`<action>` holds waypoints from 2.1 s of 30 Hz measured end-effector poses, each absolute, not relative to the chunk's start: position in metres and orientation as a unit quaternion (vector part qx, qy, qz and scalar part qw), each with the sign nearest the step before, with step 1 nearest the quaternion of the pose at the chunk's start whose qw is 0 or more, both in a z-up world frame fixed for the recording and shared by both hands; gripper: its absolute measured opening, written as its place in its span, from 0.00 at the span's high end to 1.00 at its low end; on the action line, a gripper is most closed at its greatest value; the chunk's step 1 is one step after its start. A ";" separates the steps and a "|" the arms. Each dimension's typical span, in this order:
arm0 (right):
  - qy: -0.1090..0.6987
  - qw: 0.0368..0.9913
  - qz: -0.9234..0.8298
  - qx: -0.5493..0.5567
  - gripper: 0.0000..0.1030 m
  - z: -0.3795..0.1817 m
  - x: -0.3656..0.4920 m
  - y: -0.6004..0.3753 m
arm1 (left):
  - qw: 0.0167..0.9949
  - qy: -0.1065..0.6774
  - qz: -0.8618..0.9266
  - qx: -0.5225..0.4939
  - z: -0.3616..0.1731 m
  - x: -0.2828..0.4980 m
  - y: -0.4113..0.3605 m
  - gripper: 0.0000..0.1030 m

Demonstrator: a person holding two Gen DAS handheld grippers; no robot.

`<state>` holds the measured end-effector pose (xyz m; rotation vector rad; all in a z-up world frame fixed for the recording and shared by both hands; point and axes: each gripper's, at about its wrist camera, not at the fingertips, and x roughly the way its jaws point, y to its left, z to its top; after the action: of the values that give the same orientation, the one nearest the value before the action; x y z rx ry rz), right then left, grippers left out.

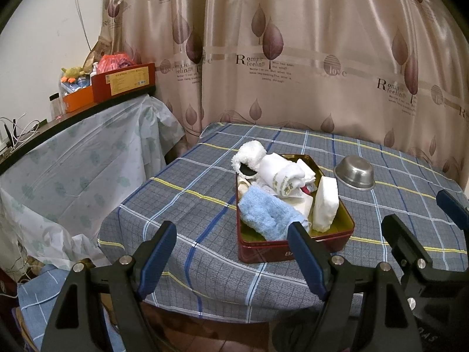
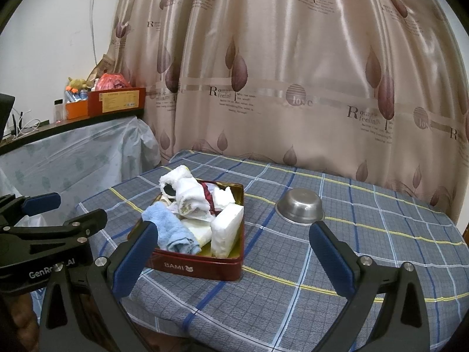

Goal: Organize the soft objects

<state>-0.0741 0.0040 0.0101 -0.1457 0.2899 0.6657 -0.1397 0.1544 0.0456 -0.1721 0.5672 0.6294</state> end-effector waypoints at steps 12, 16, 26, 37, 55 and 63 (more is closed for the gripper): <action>0.142 0.931 0.327 -0.071 0.01 0.010 -0.075 0.004 | 0.908 0.276 0.303 -0.083 0.045 -0.140 0.156 0.22; 0.142 0.931 0.328 -0.071 0.01 0.010 -0.074 0.004 | 0.909 0.276 0.302 -0.082 0.044 -0.140 0.157 0.22; 0.142 0.931 0.328 -0.070 0.01 0.010 -0.075 0.004 | 0.909 0.278 0.299 -0.082 0.041 -0.140 0.158 0.22; 0.143 0.931 0.328 -0.071 0.01 0.010 -0.074 0.004 | 0.909 0.282 0.298 -0.081 0.041 -0.139 0.158 0.22; 0.142 0.931 0.329 -0.069 0.01 0.011 -0.073 0.003 | 0.909 0.288 0.292 -0.080 0.039 -0.138 0.157 0.22; 0.142 0.931 0.329 -0.069 0.00 0.011 -0.073 0.002 | 0.911 0.276 0.294 -0.083 0.035 -0.142 0.156 0.17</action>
<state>-0.0726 0.0018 0.0112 -0.1418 0.2911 0.6739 -0.1416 0.1555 0.0354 -0.1702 0.5684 0.6060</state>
